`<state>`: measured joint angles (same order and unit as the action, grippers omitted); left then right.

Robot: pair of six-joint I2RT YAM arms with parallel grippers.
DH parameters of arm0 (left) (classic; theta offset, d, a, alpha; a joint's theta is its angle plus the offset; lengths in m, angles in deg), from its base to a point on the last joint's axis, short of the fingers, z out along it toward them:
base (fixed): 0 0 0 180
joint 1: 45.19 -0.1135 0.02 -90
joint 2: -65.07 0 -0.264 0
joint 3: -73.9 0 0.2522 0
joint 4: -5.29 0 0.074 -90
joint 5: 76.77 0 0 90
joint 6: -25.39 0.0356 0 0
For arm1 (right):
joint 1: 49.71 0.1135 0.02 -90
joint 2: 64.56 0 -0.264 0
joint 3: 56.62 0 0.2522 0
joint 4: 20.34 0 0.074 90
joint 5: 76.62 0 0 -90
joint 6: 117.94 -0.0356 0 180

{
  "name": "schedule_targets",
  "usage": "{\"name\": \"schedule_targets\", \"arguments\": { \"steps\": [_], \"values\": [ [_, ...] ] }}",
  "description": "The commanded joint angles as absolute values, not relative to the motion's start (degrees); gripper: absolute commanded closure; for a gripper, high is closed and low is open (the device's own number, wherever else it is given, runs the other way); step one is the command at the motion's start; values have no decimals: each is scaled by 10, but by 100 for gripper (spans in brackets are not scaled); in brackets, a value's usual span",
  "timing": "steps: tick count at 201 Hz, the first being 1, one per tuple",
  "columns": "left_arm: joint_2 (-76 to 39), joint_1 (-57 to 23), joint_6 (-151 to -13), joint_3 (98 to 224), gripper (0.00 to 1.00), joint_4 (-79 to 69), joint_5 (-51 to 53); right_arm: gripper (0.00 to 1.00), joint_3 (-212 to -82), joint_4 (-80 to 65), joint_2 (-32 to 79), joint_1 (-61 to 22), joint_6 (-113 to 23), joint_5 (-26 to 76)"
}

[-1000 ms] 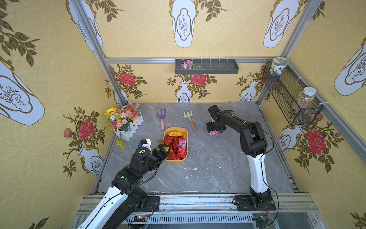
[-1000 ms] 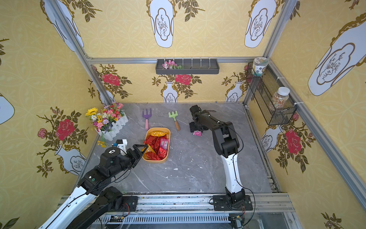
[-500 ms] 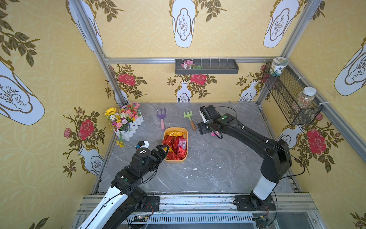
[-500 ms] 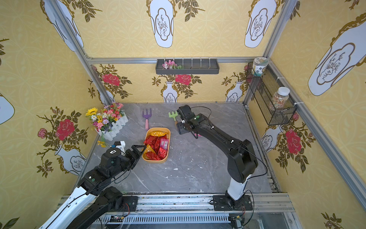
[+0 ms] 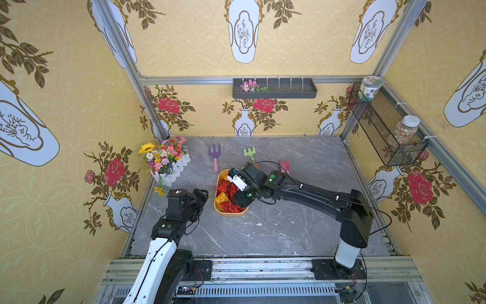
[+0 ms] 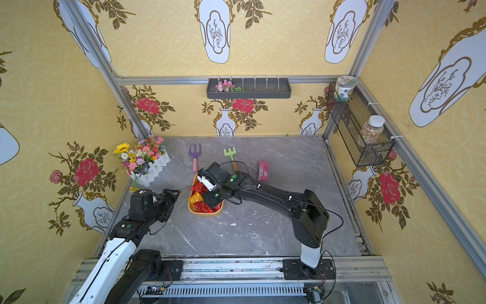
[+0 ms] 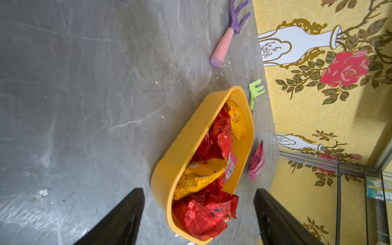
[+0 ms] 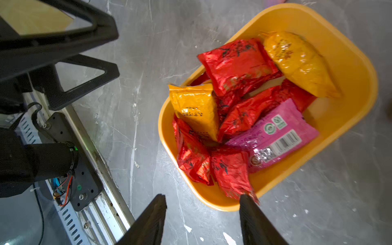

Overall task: Take the tea bags out of the storage box
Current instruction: Pick up the tea bag from the storage box.

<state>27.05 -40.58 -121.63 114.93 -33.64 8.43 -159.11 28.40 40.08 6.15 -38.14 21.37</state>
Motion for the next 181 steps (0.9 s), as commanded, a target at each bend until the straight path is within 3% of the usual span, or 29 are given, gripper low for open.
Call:
{"name": "schedule_targets", "arguments": {
  "steps": [1,131,181],
  "values": [
    [281,-440,-1185,1135,13,-314,12,40,-1619,268,429,73,-373,224],
    [340,-465,-1194,1090,11,-323,-32,52,-1690,291,521,85,-359,226],
    [341,-465,-1192,1092,10,-325,-34,65,-1698,300,535,88,-357,211]
  ]
}}
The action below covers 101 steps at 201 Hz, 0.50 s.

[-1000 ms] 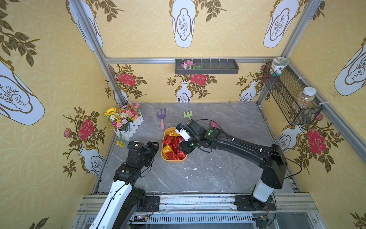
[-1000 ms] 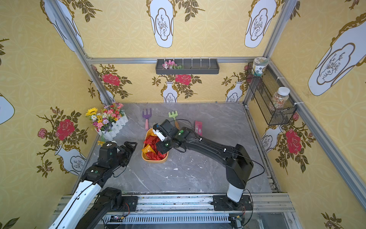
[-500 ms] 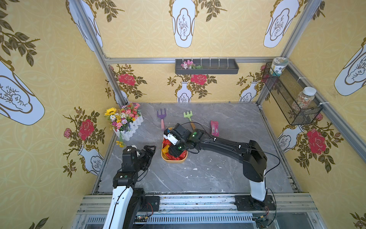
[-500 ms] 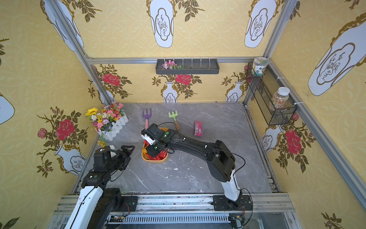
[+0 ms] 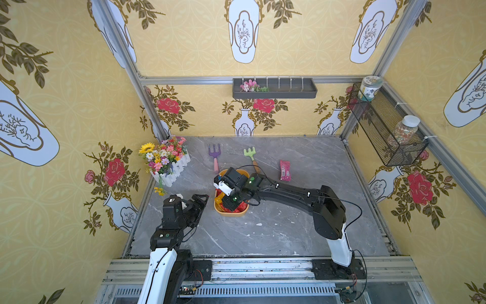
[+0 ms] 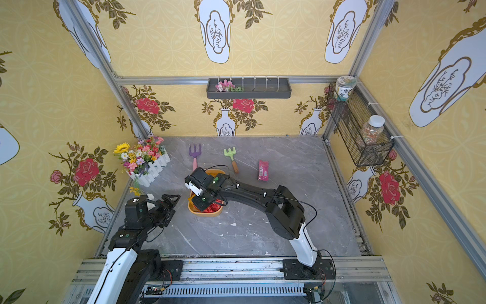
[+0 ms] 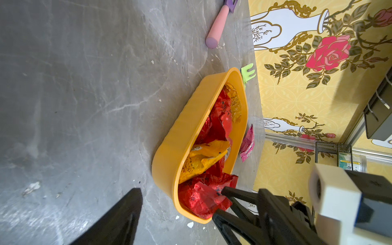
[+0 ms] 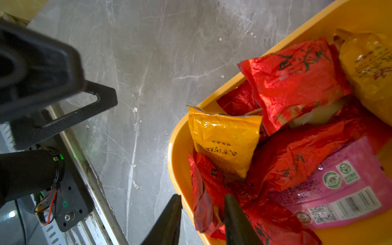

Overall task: Take the tea bags out of the storage box
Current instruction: Pick up the tea bag from the storage box.

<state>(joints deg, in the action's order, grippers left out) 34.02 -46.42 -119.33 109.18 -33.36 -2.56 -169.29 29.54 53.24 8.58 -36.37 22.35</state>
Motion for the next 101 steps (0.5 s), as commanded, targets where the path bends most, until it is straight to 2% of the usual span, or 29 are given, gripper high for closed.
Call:
{"name": "schedule_targets", "arguments": {
  "steps": [1,25,52,65,101],
  "values": [
    [340,-465,-1192,1092,10,-325,-34,66,-1698,300,534,88,-356,211],
    [340,-465,-1194,1091,10,-324,-36,75,-1699,301,531,89,-355,202],
    [340,-465,-1194,1092,10,-323,-38,94,-1703,301,528,88,-353,203],
    [341,-464,-1194,1094,10,-325,-39,100,-1705,300,524,88,-352,208],
    [344,-465,-1195,1108,10,-330,-42,100,-1712,300,502,87,-352,234]
  ]
}}
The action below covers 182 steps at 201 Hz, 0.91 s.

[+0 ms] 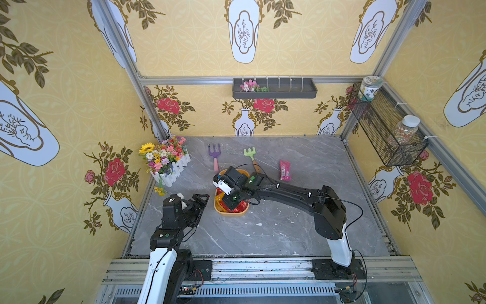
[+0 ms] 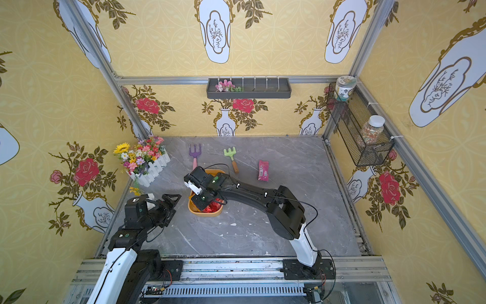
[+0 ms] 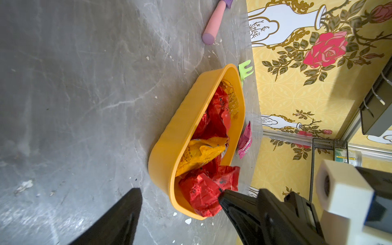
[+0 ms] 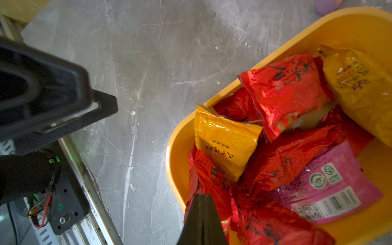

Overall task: Take the tea bags out of the storage box
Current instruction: Pick up the tea bag from the storage box, then place the tea bag at the center of the board.

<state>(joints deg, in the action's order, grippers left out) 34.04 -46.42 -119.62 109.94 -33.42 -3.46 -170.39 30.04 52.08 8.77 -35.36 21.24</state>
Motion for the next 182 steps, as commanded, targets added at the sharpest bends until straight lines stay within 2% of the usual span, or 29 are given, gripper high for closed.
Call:
{"name": "schedule_targets", "arguments": {
  "steps": [1,43,79,125,152,182],
  "values": [
    [344,-465,-1195,1109,10,-330,-42,100,-1712,300,502,87,-353,236],
    [346,-465,-1197,1138,10,-337,-50,100,-1711,288,460,67,-378,279],
    [345,-465,-1192,1167,10,-345,-55,100,-1659,239,397,0,-430,365],
    [338,-463,-1193,1192,12,-343,-83,100,-1568,204,319,-176,-474,407],
    [341,-454,-1201,1192,12,-338,-87,100,-1550,249,330,-313,-482,390],
    [340,-444,-1205,1179,12,-327,-86,100,-1501,216,344,-450,-525,433]
  ]
}}
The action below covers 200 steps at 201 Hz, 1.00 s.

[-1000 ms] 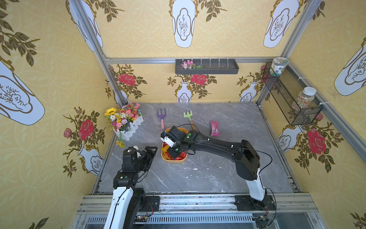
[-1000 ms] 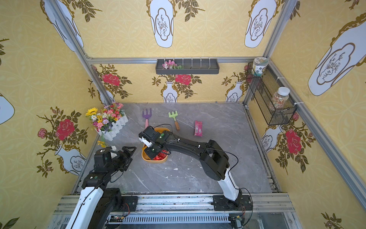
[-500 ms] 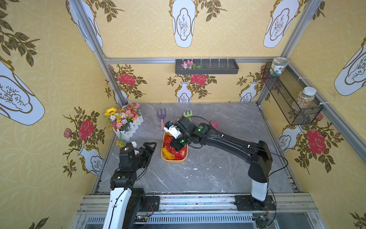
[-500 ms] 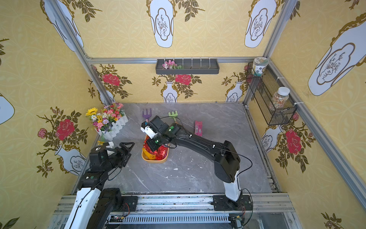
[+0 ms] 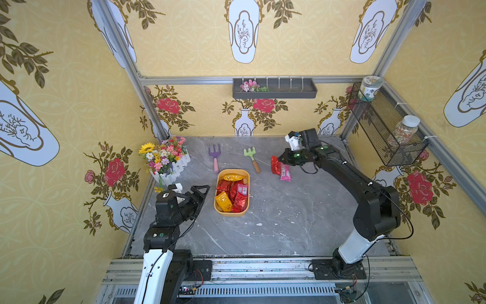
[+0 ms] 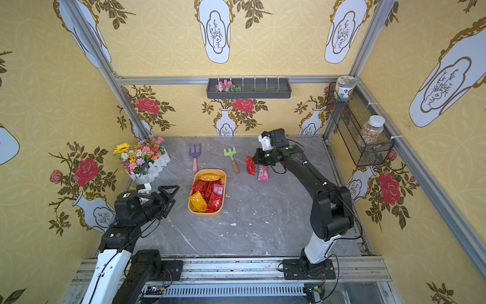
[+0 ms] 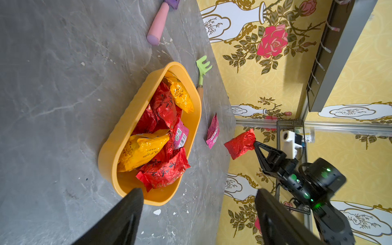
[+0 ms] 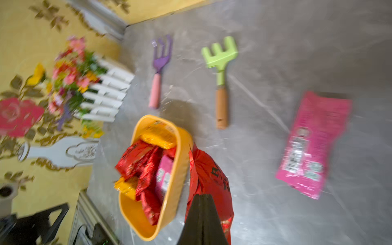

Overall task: Take the tea bags out of the storage box
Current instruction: Place the tea bag at the center of the board.

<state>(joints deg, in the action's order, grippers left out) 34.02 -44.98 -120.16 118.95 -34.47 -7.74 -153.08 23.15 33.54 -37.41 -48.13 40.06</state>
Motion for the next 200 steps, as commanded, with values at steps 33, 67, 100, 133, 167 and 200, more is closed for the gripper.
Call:
{"name": "schedule_targets", "arguments": {
  "steps": [33,67,100,133,167,200],
  "values": [
    [333,-434,-1216,1160,12,-304,-89,100,-1470,152,390,-537,-572,470],
    [338,-420,-1216,1159,12,-305,-82,100,-1476,126,449,-567,-587,494],
    [345,-417,-1220,1151,12,-306,-82,100,-1483,110,493,-580,-583,533],
    [340,-410,-1228,1147,12,-299,-83,100,-1492,100,526,-582,-586,551],
    [321,-386,-1226,1164,11,-298,-90,94,-1514,122,550,-584,-571,521],
    [300,-331,-1230,1178,12,-297,-54,49,-1522,159,540,-581,-552,445]
  ]
}}
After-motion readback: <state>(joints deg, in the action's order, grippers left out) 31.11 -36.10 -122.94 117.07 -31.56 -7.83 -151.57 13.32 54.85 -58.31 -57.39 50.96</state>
